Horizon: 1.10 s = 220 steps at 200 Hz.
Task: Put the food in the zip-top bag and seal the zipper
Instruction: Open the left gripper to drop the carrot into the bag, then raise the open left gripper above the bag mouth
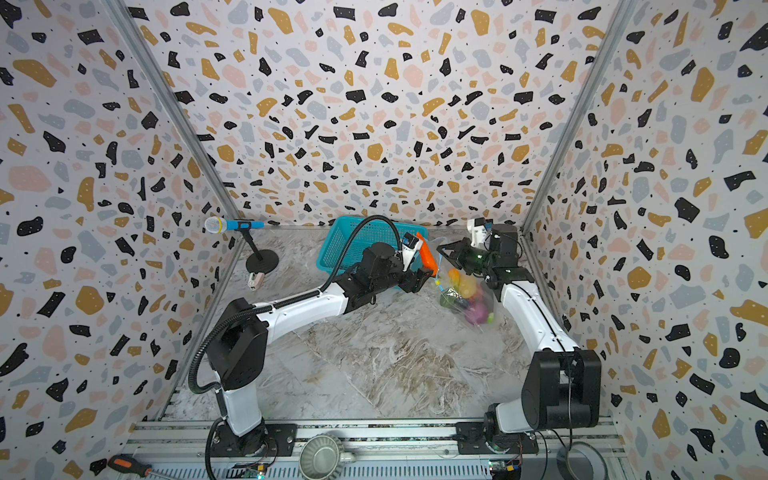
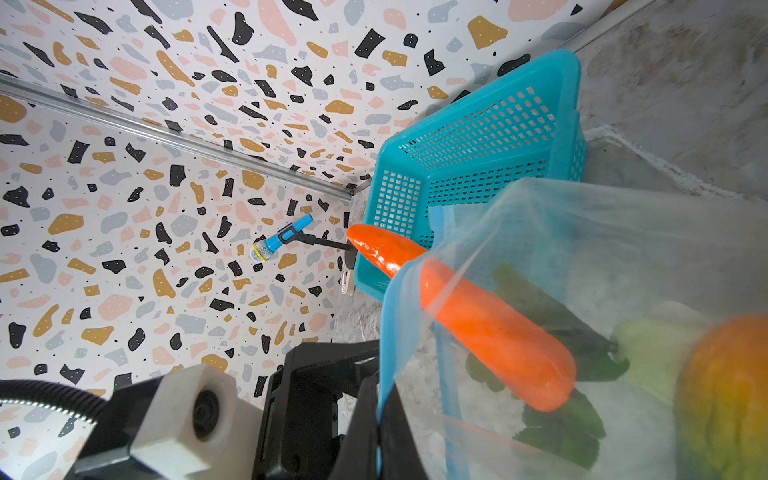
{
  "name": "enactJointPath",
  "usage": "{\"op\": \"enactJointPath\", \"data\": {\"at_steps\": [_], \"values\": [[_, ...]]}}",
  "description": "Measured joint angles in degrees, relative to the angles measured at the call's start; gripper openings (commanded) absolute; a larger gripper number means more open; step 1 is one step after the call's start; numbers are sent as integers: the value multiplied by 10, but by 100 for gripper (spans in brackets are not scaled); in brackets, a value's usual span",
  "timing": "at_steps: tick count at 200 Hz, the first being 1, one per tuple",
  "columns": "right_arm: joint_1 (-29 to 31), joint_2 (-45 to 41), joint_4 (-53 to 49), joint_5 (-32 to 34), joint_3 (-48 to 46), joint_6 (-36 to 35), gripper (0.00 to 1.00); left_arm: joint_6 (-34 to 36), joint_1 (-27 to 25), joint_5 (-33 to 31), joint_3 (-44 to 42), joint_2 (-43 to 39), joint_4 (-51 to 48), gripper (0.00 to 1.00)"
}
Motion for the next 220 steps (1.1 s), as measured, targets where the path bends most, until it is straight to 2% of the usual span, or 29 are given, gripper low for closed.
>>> {"op": "enactJointPath", "data": {"at_steps": [22,53,89,143,220], "values": [[0,0,0,-1,0,0,1,-8,17,39,0,-7,-2,77],[-2,0,0,-2,0,0,1,-42,68,100,2,-7,19,77],[-3,0,0,-3,0,0,1,-71,111,151,55,14,42,76],[-7,0,-2,-7,0,-7,1,-85,121,214,99,44,70,74],[-7,-13,4,-14,-9,-10,1,-117,128,260,96,56,121,71]]}}
